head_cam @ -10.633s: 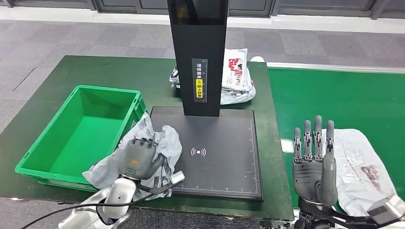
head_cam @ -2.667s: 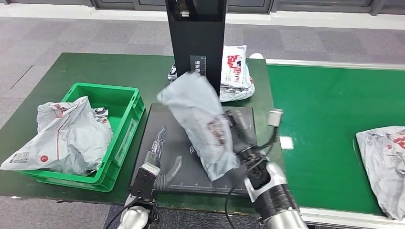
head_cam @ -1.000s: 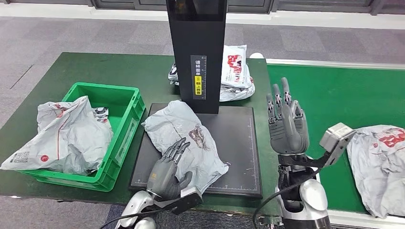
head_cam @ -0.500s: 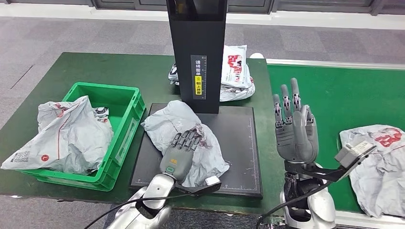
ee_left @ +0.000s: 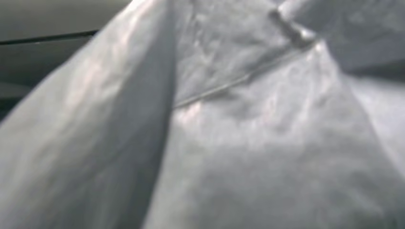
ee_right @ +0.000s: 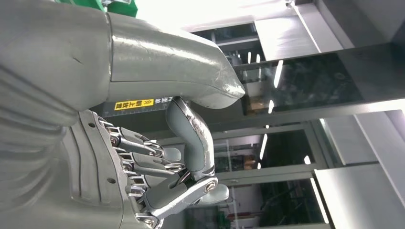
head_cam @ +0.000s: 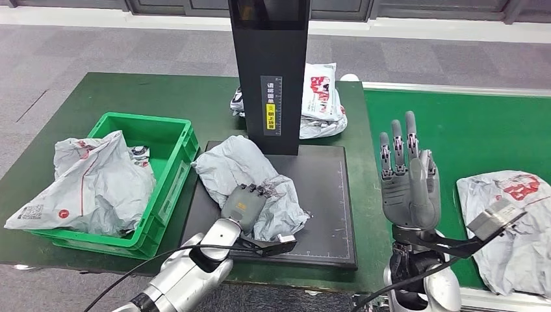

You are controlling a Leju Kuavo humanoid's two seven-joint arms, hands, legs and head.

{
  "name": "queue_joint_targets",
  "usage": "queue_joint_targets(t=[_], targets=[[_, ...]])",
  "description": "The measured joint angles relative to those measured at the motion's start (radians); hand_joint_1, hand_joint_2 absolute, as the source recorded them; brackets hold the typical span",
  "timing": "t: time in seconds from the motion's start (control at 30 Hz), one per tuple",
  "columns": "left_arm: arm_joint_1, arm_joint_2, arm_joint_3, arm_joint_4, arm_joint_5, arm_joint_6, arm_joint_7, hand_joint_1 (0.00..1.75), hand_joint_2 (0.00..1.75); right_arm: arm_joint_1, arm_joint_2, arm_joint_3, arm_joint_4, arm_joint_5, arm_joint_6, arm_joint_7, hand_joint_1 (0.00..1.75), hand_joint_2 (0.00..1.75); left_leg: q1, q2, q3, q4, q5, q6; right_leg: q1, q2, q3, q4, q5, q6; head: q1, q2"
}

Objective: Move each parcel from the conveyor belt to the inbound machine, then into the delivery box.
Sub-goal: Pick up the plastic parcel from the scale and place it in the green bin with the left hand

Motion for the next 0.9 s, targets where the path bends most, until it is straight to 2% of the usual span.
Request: queue_joint_targets(t=[0.17,0.43,0.57,0.7,0.83,0.9], targets=[[-0.039,0.002,0.000,0.067,0.000,-0.008,-0.055,1.75,1.75,0.009,0.000,-0.004,-0.009,-0.008,0.001,-0.005,0.00,1.75,0.000,0.002,0.002,-0.001,-0.004,0.000,0.000,0.001,0.008,0.000,-0.002,0.000,0.000,0.000],[-0.060,0.002,0.000,0.114,0.000,0.027,-0.046,1.75,1.75,0.018,0.000,-0.010,-0.012,-0.009,-0.010,-0.011,0.00,1.75,0.000,0.001,0.012,-0.002,-0.007,0.000,0.000,0.001,0.019,0.000,-0.006,-0.001,0.000,0.000],[-0.034,0.018,-0.001,0.082,0.000,0.216,0.051,1.75,1.75,0.038,0.001,-0.015,-0.034,-0.009,-0.013,-0.014,0.00,1.75,0.000,0.003,0.015,-0.002,-0.006,-0.001,0.000,0.002,0.018,0.000,-0.006,-0.002,0.000,0.000],[0.018,0.067,0.013,-0.057,0.000,0.350,0.098,1.75,1.75,0.074,0.003,-0.032,-0.060,-0.010,-0.012,-0.016,0.00,1.75,0.001,0.002,0.012,-0.001,0.000,-0.003,0.000,0.002,0.008,0.000,-0.001,-0.003,0.000,0.000],[0.087,0.107,0.066,-0.248,0.000,0.545,0.077,1.75,1.75,0.099,0.004,-0.038,-0.072,-0.011,-0.016,-0.024,0.00,1.75,0.001,0.001,0.006,-0.002,0.001,-0.003,0.001,0.002,0.002,0.000,-0.001,-0.003,0.000,0.000],[0.116,0.117,0.115,-0.349,0.000,0.593,0.039,1.75,1.75,0.110,0.004,-0.038,-0.073,-0.011,-0.019,-0.031,0.00,1.75,0.001,0.001,0.004,-0.002,0.000,-0.003,0.001,0.002,0.000,0.000,-0.001,-0.003,0.000,0.000]])
